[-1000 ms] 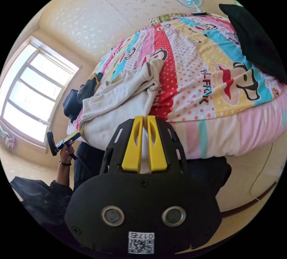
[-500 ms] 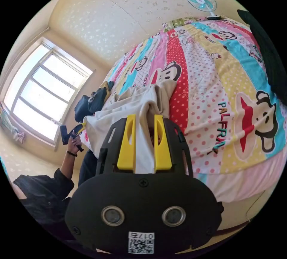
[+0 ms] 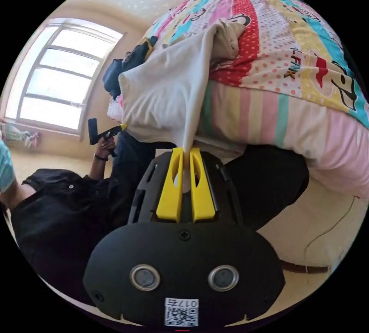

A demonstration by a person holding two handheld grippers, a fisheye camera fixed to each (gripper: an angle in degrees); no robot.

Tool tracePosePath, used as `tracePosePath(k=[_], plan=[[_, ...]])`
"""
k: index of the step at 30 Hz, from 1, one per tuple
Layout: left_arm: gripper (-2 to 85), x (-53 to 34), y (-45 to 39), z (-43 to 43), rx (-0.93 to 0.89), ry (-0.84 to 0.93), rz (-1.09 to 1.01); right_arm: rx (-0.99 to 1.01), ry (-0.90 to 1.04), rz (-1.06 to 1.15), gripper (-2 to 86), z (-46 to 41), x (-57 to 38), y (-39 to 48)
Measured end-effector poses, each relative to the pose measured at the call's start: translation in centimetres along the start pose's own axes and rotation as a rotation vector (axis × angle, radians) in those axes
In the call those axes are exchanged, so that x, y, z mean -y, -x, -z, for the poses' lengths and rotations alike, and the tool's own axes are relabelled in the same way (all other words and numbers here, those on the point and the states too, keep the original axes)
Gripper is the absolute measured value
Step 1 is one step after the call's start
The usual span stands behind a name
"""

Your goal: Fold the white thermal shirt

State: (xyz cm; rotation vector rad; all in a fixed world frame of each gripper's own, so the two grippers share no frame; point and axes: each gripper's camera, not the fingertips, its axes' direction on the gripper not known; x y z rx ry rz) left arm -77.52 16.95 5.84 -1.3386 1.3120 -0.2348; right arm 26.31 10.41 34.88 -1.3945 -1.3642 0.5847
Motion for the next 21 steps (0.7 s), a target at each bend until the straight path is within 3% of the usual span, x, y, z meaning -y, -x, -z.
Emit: tracePosePath(k=[2, 4, 8, 13, 15, 19, 21], plan=[[3.1, -0.7, -0.8, 3.0, -0.207, 0.053, -0.085, 0.217, -0.017, 0.144, 3.5, 3.1, -2.2, 1.8], [3.5, -1.4, -1.6, 6.2, -0.361, 0.079, -0.152, 0.213, -0.118, 0.169, 3.3, 7.3, -3.8, 2.7], [4.0, 0.7, -2.0, 12.1, -0.275, -0.048, -0.146, 0.316, -0.311, 0.108, 3.5, 12.2, -0.1, -0.8], [5.8, 11.5, 2.4, 13.8, -0.285, -0.391, -0.11, 0.333, -0.68, 0.037, 8.2, 14.4, 14.7, -9.7], [9.1, 14.6, 7.1, 12.9, -0.241, -0.559, 0.075, 0.303, -0.658, -0.075, 12.7, 12.8, 17.8, -12.5], [10.8, 13.9, 10.2, 10.0, -0.296, -0.555, 0.178, 0.12, -0.54, -0.149, 14.3, 7.5, 17.2, -14.6], [11.0, 11.9, 9.9, 7.8, -0.122, -0.486, 0.186, 0.051, -0.492, -0.178, 14.2, 4.8, 15.7, -15.4]])
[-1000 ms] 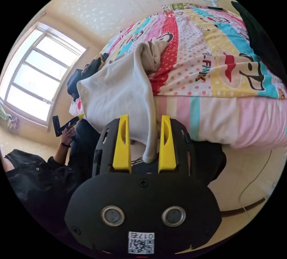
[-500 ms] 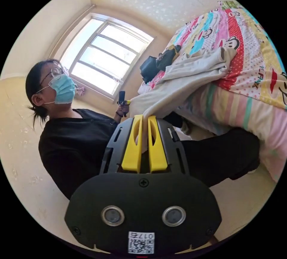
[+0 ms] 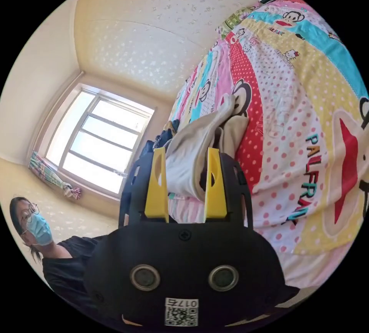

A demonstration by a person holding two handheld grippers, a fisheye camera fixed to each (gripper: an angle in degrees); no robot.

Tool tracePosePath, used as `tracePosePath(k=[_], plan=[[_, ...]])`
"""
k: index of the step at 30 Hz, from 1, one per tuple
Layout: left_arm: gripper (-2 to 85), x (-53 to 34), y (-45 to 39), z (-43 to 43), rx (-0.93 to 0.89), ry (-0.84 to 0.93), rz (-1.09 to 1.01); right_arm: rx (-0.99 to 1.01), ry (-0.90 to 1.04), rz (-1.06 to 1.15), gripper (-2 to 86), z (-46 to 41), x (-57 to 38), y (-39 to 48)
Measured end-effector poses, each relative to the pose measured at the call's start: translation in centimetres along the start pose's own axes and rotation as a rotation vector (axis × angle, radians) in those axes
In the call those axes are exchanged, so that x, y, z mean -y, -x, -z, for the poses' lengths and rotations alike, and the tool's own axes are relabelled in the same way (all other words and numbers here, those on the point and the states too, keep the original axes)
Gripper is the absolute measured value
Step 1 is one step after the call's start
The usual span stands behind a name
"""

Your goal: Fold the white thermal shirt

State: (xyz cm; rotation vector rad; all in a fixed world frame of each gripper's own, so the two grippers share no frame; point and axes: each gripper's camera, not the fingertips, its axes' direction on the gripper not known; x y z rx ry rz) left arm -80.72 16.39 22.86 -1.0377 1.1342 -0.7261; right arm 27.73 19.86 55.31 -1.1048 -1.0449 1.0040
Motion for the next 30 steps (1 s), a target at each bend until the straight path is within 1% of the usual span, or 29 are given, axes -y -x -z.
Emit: tracePosePath(k=[2, 3, 4, 5, 6, 8, 10, 11, 12, 13, 15, 17, 18, 19, 20, 21, 22, 23, 24, 25, 26, 27, 29, 30], plan=[[10.5, -1.6, 0.2, -1.1, 0.12, 0.059, -0.026, 0.005, -0.004, 0.016, 13.4, -1.3, -2.1, -0.8], [9.5, -2.2, 0.3, -1.8, 0.13, 0.077, -0.038, 0.045, -0.049, 0.02, 11.7, -1.6, -3.2, -0.9], [8.3, -2.3, 0.2, -2.0, 0.118, 0.077, -0.042, 0.095, -0.065, 0.035, 9.0, -1.9, -3.6, -0.7], [5.7, -2.3, 0.0, -2.3, 0.068, 0.066, -0.051, 0.107, -0.068, 0.039, 7.9, -2.0, -3.7, -0.4], [5.1, -2.0, -0.5, -2.1, 0.028, 0.046, -0.056, 0.098, -0.066, 0.038, 5.5, -2.1, -3.7, 0.4], [4.2, -1.3, -1.9, -1.7, -0.02, 0.066, -0.092, 0.015, -0.051, 0.111, 4.6, -1.5, -4.1, 3.1], [3.9, -1.2, -4.3, -0.8, -0.057, 0.121, -0.214, -0.101, -0.024, 0.219, 4.1, -0.7, -6.7, 6.4], [3.9, -1.9, -5.7, -0.1, -0.044, 0.165, -0.302, -0.125, -0.017, 0.218, 4.1, -0.5, -7.6, 6.6], [3.8, -3.0, -6.2, 0.4, -0.021, 0.229, -0.356, -0.183, -0.004, 0.175, 4.1, -0.4, -9.5, 6.1], [3.9, -3.5, -6.1, 0.4, -0.007, 0.275, -0.358, -0.242, 0.035, 0.079, 4.2, -0.7, -11.1, 4.3], [4.4, -5.8, -3.5, -0.4, 0.048, 0.442, -0.254, -0.241, 0.099, -0.038, 4.7, -2.1, -12.6, 1.1], [5.7, -6.8, -1.5, -0.7, 0.086, 0.426, -0.17, -0.138, 0.024, -0.079, 6.1, -2.4, -13.5, -0.2], [7.7, -7.0, -0.8, -0.6, 0.062, 0.381, -0.127, -0.07, -0.048, -0.052, 8.4, -2.4, -13.6, 0.3], [9.1, -6.9, -0.7, -0.6, 0.034, 0.355, -0.114, -0.062, -0.102, -0.019, 10.2, -2.6, -13.2, 1.4], [11.0, -6.6, -0.8, -0.8, -0.028, 0.302, -0.099, -0.084, -0.113, -0.006, 10.7, -2.9, -12.9, 2.0], [12.0, -6.3, -1.2, -1.3, -0.066, 0.267, -0.099, -0.163, -0.095, 0.015, 11.3, -4.3, -11.7, 3.2], [11.5, -6.1, -1.4, -1.8, -0.073, 0.262, -0.106, -0.248, -0.028, 0.032, 11.4, -6.5, -10.2, 4.0], [10.3, -5.7, -1.9, -3.3, -0.058, 0.285, -0.116, -0.285, 0.019, 0.037, 11.0, -7.8, -9.4, 4.2], [6.2, -5.2, -2.3, -5.1, -0.014, 0.356, -0.108, -0.343, 0.127, 0.027, 10.0, -10.5, -7.9, 4.3], [4.1, -5.0, -2.5, -5.8, 0.021, 0.389, -0.104, -0.344, 0.192, 0.054, 6.9, -12.4, -7.2, 5.0], [2.5, -4.6, -3.4, -6.4, 0.086, 0.416, -0.125, -0.339, 0.194, 0.075, 5.3, -12.6, -7.2, 5.7], [1.4, -4.4, -4.8, -5.9, 0.113, 0.399, -0.196, -0.358, 0.159, 0.117, 4.8, -12.1, -7.7, 7.5], [0.9, -4.6, -6.5, -4.2, 0.118, 0.348, -0.272, -0.386, 0.102, 0.139, 4.4, -10.8, -9.5, 9.4], [0.9, -5.0, -6.8, -3.4, 0.114, 0.343, -0.284, -0.388, 0.066, 0.104, 4.4, -10.4, -10.8, 9.2]])
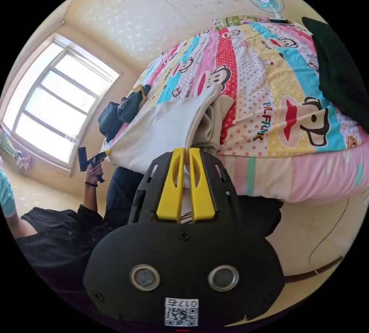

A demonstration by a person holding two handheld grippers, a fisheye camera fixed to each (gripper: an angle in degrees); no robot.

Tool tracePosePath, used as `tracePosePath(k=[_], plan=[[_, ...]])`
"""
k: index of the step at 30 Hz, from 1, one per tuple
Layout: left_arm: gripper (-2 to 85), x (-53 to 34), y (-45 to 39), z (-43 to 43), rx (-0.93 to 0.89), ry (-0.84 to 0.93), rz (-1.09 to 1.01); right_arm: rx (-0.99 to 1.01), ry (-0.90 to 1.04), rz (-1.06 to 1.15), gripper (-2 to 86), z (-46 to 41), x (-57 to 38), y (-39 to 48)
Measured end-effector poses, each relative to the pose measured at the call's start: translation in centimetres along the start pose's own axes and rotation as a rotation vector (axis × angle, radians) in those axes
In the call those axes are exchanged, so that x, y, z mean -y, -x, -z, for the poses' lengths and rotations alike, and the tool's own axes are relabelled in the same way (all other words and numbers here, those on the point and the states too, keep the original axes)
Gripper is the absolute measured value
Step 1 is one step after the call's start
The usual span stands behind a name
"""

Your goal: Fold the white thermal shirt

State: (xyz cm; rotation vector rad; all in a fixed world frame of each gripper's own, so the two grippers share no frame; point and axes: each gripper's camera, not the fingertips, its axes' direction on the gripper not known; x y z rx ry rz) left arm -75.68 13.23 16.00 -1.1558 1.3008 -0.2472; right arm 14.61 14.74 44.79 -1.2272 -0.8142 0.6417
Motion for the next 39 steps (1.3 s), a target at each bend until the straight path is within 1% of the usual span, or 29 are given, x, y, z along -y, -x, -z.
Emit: tracePosePath(k=[2, 3, 4, 5, 6, 7, 8, 9, 11, 13, 14, 15, 16, 17, 18, 19, 22, 24, 25, 26, 27, 28, 30, 31, 33, 35, 36, 38, 39], plan=[[1.7, -1.4, 0.9, -0.4, -0.028, 0.03, 0.04, 0.009, 0.025, -0.076, 4.7, -2.2, -1.5, -1.5], [3.3, -2.5, 2.4, -1.3, -0.042, 0.037, 0.12, 0.035, 0.087, -0.141, 5.2, -4.7, -2.0, -3.0], [4.2, -3.1, 3.2, -1.6, -0.05, 0.031, 0.162, 0.051, 0.099, -0.201, 6.4, -6.4, -2.4, -3.8], [6.5, -4.5, 4.6, -2.1, -0.055, 0.0, 0.256, 0.054, 0.073, -0.21, 7.0, -6.6, -2.6, -3.6], [8.9, -5.9, 5.4, -1.8, -0.052, -0.076, 0.317, 0.037, -0.016, -0.189, 8.4, -6.1, -2.9, -2.0], [10.2, -6.6, 5.5, -1.5, -0.051, -0.125, 0.335, -0.035, -0.114, -0.161, 9.2, -5.2, -3.1, 0.4], [13.1, -7.9, 5.5, -1.2, -0.045, -0.207, 0.364, -0.08, -0.161, -0.146, 9.3, -4.9, -3.1, 1.8], [16.2, -8.6, 5.4, -1.4, -0.029, -0.235, 0.393, -0.15, -0.235, -0.104, 9.4, -4.8, -2.9, 4.8], [19.1, -8.9, 5.4, -3.2, -0.008, -0.174, 0.428, -0.144, -0.263, 0.016, 9.0, -6.3, -1.6, 9.4], [18.9, -8.7, 5.4, -5.6, -0.044, -0.099, 0.435, -0.06, -0.25, 0.177, 7.4, -10.5, 0.2, 14.4], [16.5, -8.7, 5.5, -7.2, -0.093, -0.072, 0.452, -0.045, -0.241, 0.208, 6.9, -11.9, 0.6, 15.4], [13.6, -8.9, 5.8, -8.3, -0.116, -0.068, 0.503, -0.043, -0.211, 0.277, 5.1, -15.4, 1.1, 17.2], [11.8, -9.1, 5.9, -8.7, -0.119, -0.074, 0.532, -0.112, -0.132, 0.321, 3.6, -20.0, 1.5, 18.2], [9.4, -9.5, 5.9, -9.0, -0.133, -0.1, 0.577, -0.187, -0.049, 0.31, 3.0, -23.0, 1.9, 18.2], [8.3, -9.9, 5.6, -8.9, -0.153, -0.14, 0.604, -0.342, 0.168, 0.282, 2.1, -29.1, 2.1, 17.3], [8.1, -10.1, 5.2, -8.7, -0.159, -0.164, 0.612, -0.343, 0.045, 0.308, 1.6, -29.7, 0.6, 17.3], [7.3, -9.0, 1.1, -7.1, -0.215, -0.311, 0.546, -0.224, -0.028, 0.248, 0.9, -27.5, -1.1, 16.9], [7.0, -5.2, -5.1, -6.6, -0.127, -0.341, 0.308, -0.166, -0.067, 0.235, 0.7, -25.1, -1.4, 16.3], [6.9, -4.1, -6.9, -6.9, -0.093, -0.332, 0.236, -0.145, -0.158, 0.188, 0.6, -22.2, -1.7, 15.4], [6.8, -2.0, -10.5, -7.9, -0.039, -0.312, 0.092, -0.132, -0.22, 0.152, 0.5, -20.5, -1.9, 14.7], [6.8, -0.3, -14.0, -9.9, -0.006, -0.287, -0.054, -0.088, -0.358, 0.081, 0.5, -16.7, -2.7, 13.1], [6.8, 0.4, -15.5, -11.1, -0.003, -0.272, -0.117, -0.034, -0.49, 0.006, 0.5, -13.1, -3.8, 11.3], [6.8, 2.0, -20.1, -17.0, -0.079, -0.194, -0.268, 0.017, -0.649, -0.092, 0.5, -8.5, -5.9, 8.6], [6.8, 2.1, -21.0, -18.6, -0.105, -0.174, -0.294, 0.021, -0.719, -0.136, 0.5, -6.3, -7.3, 7.2], [7.3, 1.6, -23.3, -25.2, -0.188, -0.062, -0.36, 0.008, -0.77, -0.18, 0.5, -4.1, -9.0, 5.6], [8.3, 0.4, -23.6, -29.4, -0.233, 0.05, -0.334, 0.034, -0.78, -0.188, 0.5, -2.9, -9.9, 4.8], [9.0, -0.6, -23.3, -31.5, -0.272, 0.114, -0.3, 0.076, -0.783, -0.147, 0.5, -2.3, -10.0, 4.9], [7.3, -2.2, -22.5, -33.0, -0.356, 0.166, -0.273, 0.137, -0.779, -0.041, 0.5, -1.8, -9.3, 6.3], [7.5, -3.0, -22.0, -33.0, -0.399, 0.171, -0.267, 0.156, -0.75, 0.053, 0.5, -2.0, -8.2, 7.9]])
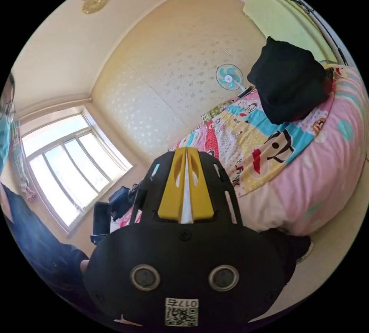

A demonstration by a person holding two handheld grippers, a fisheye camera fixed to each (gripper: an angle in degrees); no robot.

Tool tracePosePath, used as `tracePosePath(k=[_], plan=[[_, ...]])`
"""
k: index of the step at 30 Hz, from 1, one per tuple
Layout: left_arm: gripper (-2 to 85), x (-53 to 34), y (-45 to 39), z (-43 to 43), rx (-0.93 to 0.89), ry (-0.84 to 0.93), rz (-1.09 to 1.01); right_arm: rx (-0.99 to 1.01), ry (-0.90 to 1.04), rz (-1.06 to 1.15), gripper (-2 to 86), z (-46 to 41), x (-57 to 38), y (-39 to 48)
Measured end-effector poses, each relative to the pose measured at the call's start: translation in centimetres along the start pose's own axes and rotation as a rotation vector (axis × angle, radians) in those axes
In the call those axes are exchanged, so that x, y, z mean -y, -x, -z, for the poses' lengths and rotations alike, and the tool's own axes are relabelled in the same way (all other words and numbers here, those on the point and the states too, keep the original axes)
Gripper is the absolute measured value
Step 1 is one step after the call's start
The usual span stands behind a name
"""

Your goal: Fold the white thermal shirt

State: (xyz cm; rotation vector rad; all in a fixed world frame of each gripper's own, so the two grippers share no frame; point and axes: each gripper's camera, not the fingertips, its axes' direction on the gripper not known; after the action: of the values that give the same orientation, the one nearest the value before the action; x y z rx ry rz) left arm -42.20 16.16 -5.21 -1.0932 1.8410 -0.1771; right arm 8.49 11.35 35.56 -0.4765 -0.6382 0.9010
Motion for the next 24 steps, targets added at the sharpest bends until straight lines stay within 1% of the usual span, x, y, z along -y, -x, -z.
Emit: tracePosePath(k=[2, 3, 4, 5, 6, 7, 8, 9, 10, 11, 12, 13, 14, 15, 16, 17, 18, 19, 20, 21, 22, 23, 24], plan=[[7.9, -1.0, 0.3, 1.0, 0.001, -0.008, 0.015, 0.017, 0.137, 0.12, 0.4, -3.2, 0.7, 2.3], [8.1, -1.5, 0.3, 2.2, 0.027, -0.021, 0.007, -0.079, 0.333, 0.181, 0.4, -6.7, 0.8, 3.3], [8.2, -1.7, 0.2, 3.0, 0.051, -0.034, 0.002, -0.348, 0.602, 0.227, 0.4, -11.3, -0.1, 3.1], [8.5, -2.2, 0.1, 4.7, 0.124, -0.077, -0.007, -0.458, 0.7, 0.282, 0.4, -13.1, -1.0, 2.8], [9.1, -2.8, -0.1, 6.7, 0.246, -0.148, 0.0, -0.591, 0.677, 0.298, 0.4, -13.9, -1.7, 2.2], [9.9, -3.3, -0.1, 7.7, 0.327, -0.195, 0.018, -0.614, 0.623, 0.231, 0.4, -13.0, -1.0, 1.6], [11.6, -4.4, 0.3, 9.6, 0.495, -0.301, 0.079, -0.602, 0.619, 0.19, 0.5, -12.5, -0.5, 1.2], [14.1, -5.5, 1.1, 11.1, 0.608, -0.391, 0.156, -0.574, 0.617, 0.13, 0.5, -11.6, 0.8, 0.6], [15.3, -5.9, 1.7, 11.6, 0.629, -0.413, 0.191, -0.54, 0.622, 0.097, 0.6, -10.9, 1.9, -0.1], [16.4, -6.3, 3.5, 11.9, 0.587, -0.391, 0.255, -0.524, 0.621, 0.087, 0.6, -10.5, 2.3, -0.4], [17.3, -6.4, 5.8, 11.3, 0.482, -0.296, 0.33, -0.496, 0.609, 0.07, 0.8, -9.6, 3.1, -0.9], [17.5, -6.4, 7.0, 10.7, 0.428, -0.237, 0.371, -0.476, 0.592, 0.052, 1.0, -8.6, 3.9, -1.4], [17.2, -6.6, 9.1, 9.1, 0.321, -0.135, 0.449, -0.466, 0.586, 0.042, 1.1, -8.1, 4.3, -1.6], [16.1, -7.0, 10.6, 8.2, 0.23, -0.108, 0.497, -0.439, 0.573, 0.013, 1.4, -6.9, 5.3, -2.1], [14.4, -7.2, 11.1, 8.0, 0.193, -0.11, 0.525, -0.395, 0.556, -0.035, 1.8, -5.3, 6.6, -2.7], [11.1, -7.7, 12.1, 7.9, 0.11, -0.135, 0.589, -0.37, 0.549, -0.067, 2.2, -4.3, 7.3, -3.0], [9.4, -8.0, 12.6, 8.0, 0.058, -0.168, 0.632, -0.312, 0.515, -0.149, 2.9, -1.5, 8.9, -3.9], [8.5, -8.1, 12.6, 8.2, 0.039, -0.182, 0.646, -0.243, 0.422, -0.252, 4.7, 2.3, 10.4, -4.9], [8.1, -7.9, 12.4, 8.6, 0.003, -0.196, 0.655, -0.196, 0.359, -0.303, 5.6, 4.6, 11.0, -5.4], [7.8, -7.5, 11.7, 9.0, -0.05, -0.217, 0.642, -0.143, 0.263, -0.421, 12.2, 8.8, 11.7, -6.6], [7.7, -7.2, 11.3, 9.2, -0.081, -0.233, 0.632, -0.114, 0.244, -0.535, 18.3, 12.2, 12.0, -7.8], [7.7, -6.5, 10.4, 9.7, -0.155, -0.276, 0.599, -0.086, 0.258, -0.58, 21.1, 13.6, 12.0, -8.3], [7.7, -5.7, 9.4, 9.9, -0.207, -0.307, 0.566, -0.001, 0.294, -0.659, 24.9, 15.9, 11.8, -9.2]])
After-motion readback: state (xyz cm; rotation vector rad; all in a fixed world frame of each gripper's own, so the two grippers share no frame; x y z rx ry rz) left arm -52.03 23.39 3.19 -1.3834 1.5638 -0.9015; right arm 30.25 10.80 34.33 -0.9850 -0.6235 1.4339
